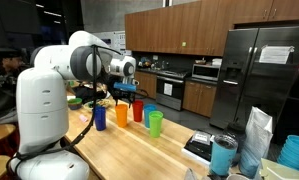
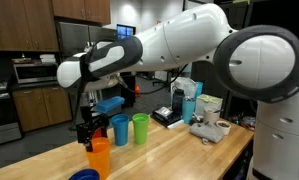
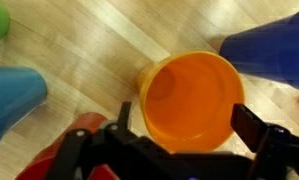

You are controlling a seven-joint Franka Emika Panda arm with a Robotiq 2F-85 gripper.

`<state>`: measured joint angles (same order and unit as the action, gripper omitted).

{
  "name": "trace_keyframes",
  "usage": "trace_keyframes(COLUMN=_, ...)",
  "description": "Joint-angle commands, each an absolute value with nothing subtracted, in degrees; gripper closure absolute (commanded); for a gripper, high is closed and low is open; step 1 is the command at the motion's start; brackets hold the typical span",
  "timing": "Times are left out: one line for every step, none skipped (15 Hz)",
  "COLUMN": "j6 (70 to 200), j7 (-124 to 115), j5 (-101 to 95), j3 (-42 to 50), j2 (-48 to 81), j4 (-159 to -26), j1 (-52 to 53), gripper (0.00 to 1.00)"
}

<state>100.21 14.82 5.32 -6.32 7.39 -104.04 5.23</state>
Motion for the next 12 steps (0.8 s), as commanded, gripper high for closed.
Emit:
trace_keyframes(j6=101.37, j7=16.06, j5=5.55, j3=-6.00, j2=7.17, j4=-105.82, j1=4.69, gripper=0.00)
trace_keyframes(j6=101.71, j7=16.02, j5=5.63, j3=-5.91, j2=6.87, j4=-106.55, j1=4.57, gripper=0.00)
trace_keyframes(j6=102.16, j7=15.86, j5=5.83, j3=-5.81, j2=6.53, j4=-107.38, j1=4.47, gripper=0.00)
trace_keyframes(j6=103.08, j7=15.63, j5=5.97, j3=-5.75, j2=6.05, j4=-108.51, j1=4.37, gripper=0.00)
trace_keyframes(j6=104.42, j7=15.43, j5=6.17, j3=-5.64, j2=5.29, j4=-110.29, j1=4.26, gripper=0.00)
trace_keyframes(j6=105.29, j7=15.08, j5=6.33, j3=-5.57, j2=4.88, j4=-111.25, j1=4.24, gripper=0.00)
trace_keyframes(j6=103.03, j7=15.04, j5=5.65, j3=-5.87, j2=7.52, j4=-107.76, j1=4.62, gripper=0.00)
trace_keyframes(j6=103.78, j7=15.04, j5=5.71, j3=-5.78, j2=7.36, j4=-108.61, j1=4.58, gripper=0.00)
trace_keyframes(j6=104.18, j7=15.04, j5=5.71, j3=-5.74, j2=7.29, j4=-109.06, j1=4.57, gripper=0.00)
trace_keyframes(j6=104.29, j7=15.03, j5=5.71, j3=-5.73, j2=7.21, j4=-109.26, j1=4.57, gripper=0.00)
trace_keyframes(j6=104.32, j7=15.03, j5=5.72, j3=-5.73, j2=7.14, j4=-109.32, j1=4.58, gripper=0.00)
trace_keyframes(j6=104.34, j7=15.03, j5=5.72, j3=-5.72, j2=7.10, j4=-109.32, j1=4.58, gripper=0.00)
